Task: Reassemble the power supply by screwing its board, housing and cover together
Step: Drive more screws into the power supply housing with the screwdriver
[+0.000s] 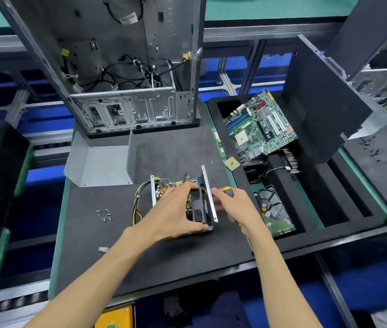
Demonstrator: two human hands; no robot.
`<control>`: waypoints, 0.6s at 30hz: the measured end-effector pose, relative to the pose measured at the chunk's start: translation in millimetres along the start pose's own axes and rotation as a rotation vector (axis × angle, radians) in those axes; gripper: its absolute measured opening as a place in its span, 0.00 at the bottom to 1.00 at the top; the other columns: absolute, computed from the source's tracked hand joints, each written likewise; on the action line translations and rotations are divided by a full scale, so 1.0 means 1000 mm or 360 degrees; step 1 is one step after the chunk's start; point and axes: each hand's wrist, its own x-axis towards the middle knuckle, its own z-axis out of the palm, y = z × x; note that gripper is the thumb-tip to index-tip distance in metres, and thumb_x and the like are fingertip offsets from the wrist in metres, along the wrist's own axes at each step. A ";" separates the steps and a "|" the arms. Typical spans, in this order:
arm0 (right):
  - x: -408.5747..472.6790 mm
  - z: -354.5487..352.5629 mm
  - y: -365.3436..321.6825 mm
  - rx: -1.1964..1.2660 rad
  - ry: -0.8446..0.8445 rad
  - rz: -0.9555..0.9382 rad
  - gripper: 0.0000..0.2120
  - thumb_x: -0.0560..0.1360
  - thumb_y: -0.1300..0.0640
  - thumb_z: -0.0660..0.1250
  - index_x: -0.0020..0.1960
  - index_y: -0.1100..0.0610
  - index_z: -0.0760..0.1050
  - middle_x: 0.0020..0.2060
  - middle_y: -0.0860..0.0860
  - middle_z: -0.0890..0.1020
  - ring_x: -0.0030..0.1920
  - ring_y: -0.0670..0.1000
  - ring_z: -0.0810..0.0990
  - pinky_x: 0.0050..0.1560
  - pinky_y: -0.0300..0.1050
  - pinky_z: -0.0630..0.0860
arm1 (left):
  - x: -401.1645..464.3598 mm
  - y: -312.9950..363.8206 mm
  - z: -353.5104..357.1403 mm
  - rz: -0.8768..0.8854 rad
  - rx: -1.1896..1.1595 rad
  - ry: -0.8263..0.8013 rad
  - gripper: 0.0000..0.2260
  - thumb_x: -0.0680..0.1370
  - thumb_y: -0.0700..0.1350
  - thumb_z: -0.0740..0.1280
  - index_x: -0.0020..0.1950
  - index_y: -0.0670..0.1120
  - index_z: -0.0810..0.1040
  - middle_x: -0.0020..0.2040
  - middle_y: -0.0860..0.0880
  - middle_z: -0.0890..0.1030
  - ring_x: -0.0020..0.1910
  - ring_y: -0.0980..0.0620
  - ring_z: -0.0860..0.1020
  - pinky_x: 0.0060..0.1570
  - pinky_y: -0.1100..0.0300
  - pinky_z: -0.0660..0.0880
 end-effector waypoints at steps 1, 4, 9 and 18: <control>0.000 -0.001 0.000 -0.0020 0.0007 -0.0021 0.20 0.80 0.45 0.67 0.43 0.63 0.77 0.50 0.63 0.84 0.24 0.43 0.73 0.21 0.37 0.60 | 0.001 0.001 0.006 -0.0016 0.0004 0.0046 0.43 0.59 0.70 0.73 0.70 0.58 0.63 0.60 0.65 0.70 0.66 0.54 0.64 0.62 0.59 0.69; -0.003 -0.004 -0.004 -0.0044 -0.0021 -0.0087 0.20 0.80 0.44 0.67 0.39 0.57 0.69 0.46 0.73 0.75 0.19 0.44 0.61 0.21 0.37 0.56 | 0.002 0.004 0.019 0.0004 0.0140 0.0227 0.41 0.61 0.70 0.71 0.69 0.58 0.64 0.60 0.64 0.73 0.60 0.57 0.59 0.59 0.58 0.68; -0.009 -0.009 -0.006 -0.0101 -0.0211 -0.0106 0.22 0.75 0.38 0.72 0.45 0.57 0.75 0.27 0.46 0.72 0.19 0.42 0.64 0.21 0.36 0.59 | 0.008 0.004 0.029 0.0206 0.0590 0.0371 0.39 0.64 0.72 0.65 0.68 0.50 0.71 0.62 0.50 0.73 0.61 0.50 0.70 0.61 0.53 0.62; -0.005 -0.005 -0.003 -0.0112 -0.0320 -0.0092 0.21 0.71 0.49 0.80 0.59 0.49 0.74 0.42 0.45 0.79 0.24 0.34 0.73 0.25 0.30 0.64 | 0.015 -0.002 -0.004 0.0113 0.0394 0.0044 0.41 0.71 0.70 0.65 0.79 0.53 0.60 0.67 0.50 0.65 0.64 0.49 0.64 0.66 0.54 0.59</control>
